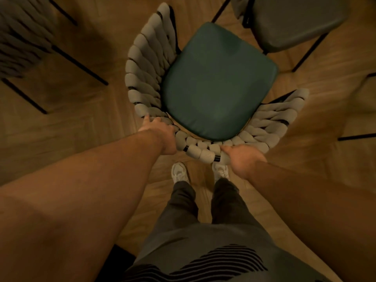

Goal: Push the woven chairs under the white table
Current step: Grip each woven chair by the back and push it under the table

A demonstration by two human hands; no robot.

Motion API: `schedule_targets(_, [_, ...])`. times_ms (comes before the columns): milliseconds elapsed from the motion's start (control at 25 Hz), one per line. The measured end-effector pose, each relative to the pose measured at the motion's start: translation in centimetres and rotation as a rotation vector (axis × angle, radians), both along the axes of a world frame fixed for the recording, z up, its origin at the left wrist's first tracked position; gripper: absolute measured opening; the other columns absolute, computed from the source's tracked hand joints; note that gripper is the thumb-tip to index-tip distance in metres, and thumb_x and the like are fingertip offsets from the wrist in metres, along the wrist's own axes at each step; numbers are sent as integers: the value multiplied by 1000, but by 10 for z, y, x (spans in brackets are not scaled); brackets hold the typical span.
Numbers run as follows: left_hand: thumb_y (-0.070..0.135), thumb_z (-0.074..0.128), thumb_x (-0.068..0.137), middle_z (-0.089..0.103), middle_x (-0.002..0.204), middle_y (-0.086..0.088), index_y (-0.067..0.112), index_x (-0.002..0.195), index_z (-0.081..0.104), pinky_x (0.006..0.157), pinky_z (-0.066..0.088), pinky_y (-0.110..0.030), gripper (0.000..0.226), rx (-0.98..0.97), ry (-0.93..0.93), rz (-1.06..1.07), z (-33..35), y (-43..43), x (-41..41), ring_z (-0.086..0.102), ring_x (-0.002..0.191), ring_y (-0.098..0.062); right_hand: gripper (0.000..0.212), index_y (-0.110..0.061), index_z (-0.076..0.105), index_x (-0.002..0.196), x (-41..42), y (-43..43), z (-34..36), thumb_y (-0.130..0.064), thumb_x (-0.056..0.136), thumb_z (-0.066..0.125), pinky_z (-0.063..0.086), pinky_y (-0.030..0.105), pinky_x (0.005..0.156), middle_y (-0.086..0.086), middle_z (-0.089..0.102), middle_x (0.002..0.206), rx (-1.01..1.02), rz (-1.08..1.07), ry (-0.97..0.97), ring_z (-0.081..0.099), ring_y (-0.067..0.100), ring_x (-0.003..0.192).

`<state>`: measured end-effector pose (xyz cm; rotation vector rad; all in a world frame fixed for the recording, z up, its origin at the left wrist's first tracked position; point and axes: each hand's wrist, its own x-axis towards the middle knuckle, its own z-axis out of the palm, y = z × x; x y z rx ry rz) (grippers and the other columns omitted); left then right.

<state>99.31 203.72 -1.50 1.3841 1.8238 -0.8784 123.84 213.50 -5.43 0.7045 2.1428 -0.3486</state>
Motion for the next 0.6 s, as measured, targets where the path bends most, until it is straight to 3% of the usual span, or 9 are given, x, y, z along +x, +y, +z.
schedule_targets(200, [32, 51, 98, 55, 146, -4, 32, 139, 55, 123, 16, -59, 41, 72, 6, 70, -4, -4, -6, 43, 141, -29, 68, -32, 26, 160, -5, 3, 4, -14, 99, 50, 54, 45, 96, 9, 61, 138, -22, 45, -43, 60, 31, 120])
schedule_targets(400, [28, 53, 100, 52, 150, -4, 30, 141, 55, 123, 19, -56, 41, 75, 18, 196, -7, -32, 16, 42, 143, -28, 72, -35, 29, 158, 3, 4, 5, -5, 95, 48, 57, 49, 91, 8, 62, 133, -57, 174, -64, 63, 32, 114])
schedule_targets(600, [23, 53, 99, 47, 155, -7, 32, 145, 52, 123, 19, -56, 47, 27, 71, 374, -8, -62, 49, 33, 149, -29, 69, -33, 29, 158, 16, 3, 11, -9, 97, 51, 57, 48, 90, 9, 62, 134, -87, 350, -26, 63, 32, 115])
